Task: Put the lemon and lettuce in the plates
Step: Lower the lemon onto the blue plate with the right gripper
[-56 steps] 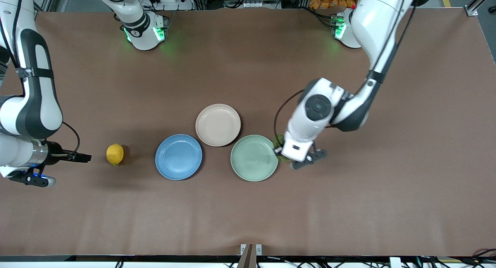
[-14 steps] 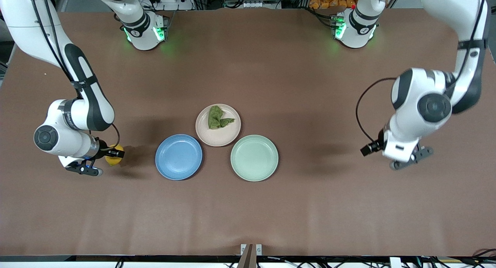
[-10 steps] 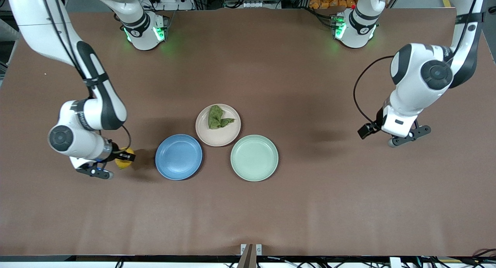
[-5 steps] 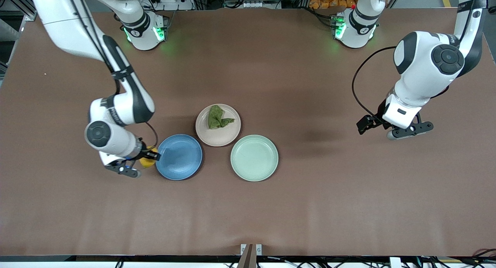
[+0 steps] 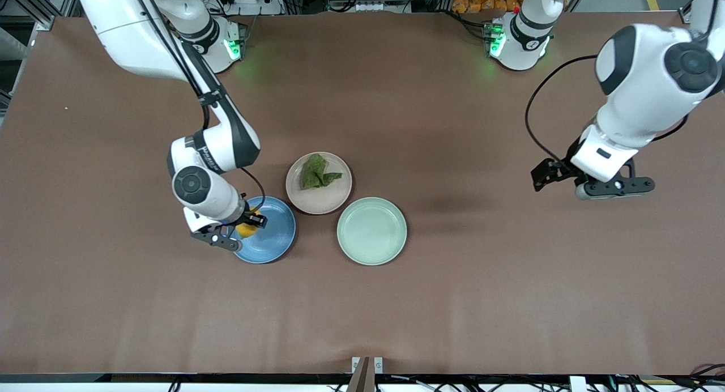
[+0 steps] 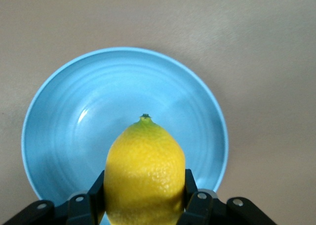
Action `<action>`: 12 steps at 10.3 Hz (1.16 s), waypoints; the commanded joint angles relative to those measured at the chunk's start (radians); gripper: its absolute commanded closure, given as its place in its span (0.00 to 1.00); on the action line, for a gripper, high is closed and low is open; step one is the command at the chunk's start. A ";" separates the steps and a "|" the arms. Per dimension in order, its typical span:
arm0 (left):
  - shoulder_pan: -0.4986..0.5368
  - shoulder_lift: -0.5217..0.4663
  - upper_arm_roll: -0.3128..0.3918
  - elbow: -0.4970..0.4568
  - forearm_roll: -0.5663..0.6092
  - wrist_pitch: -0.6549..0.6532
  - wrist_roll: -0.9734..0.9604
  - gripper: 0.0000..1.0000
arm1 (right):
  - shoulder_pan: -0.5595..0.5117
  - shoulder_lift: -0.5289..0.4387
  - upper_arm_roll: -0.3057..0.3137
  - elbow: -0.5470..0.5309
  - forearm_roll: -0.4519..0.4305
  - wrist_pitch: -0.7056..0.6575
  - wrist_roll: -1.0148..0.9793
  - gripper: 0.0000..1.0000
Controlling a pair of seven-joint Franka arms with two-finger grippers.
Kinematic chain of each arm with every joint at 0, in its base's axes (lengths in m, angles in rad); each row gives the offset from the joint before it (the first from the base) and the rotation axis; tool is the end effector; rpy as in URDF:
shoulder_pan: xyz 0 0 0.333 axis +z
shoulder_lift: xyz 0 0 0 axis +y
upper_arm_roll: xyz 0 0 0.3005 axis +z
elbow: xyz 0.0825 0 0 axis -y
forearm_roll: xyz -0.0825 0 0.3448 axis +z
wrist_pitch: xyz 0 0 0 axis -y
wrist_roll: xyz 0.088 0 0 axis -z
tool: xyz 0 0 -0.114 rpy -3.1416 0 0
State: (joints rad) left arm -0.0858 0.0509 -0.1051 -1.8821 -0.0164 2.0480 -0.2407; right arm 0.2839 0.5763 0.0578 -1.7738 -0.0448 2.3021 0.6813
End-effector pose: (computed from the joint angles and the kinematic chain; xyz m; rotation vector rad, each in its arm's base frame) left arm 0.5398 -0.1045 0.4809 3.0913 0.0880 0.1676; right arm 0.5843 0.2036 0.2388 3.0781 -0.4927 -0.0628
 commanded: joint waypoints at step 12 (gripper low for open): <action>0.058 -0.105 -0.007 0.236 0.027 -0.338 0.170 0.00 | 0.028 0.060 -0.006 0.027 -0.015 0.065 -0.184 0.00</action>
State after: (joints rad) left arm -0.0330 -0.0483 -0.1081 -1.6555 -0.0112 1.7284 -0.1117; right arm 0.3165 0.6314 0.0537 -1.7643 -0.0463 2.3744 0.5012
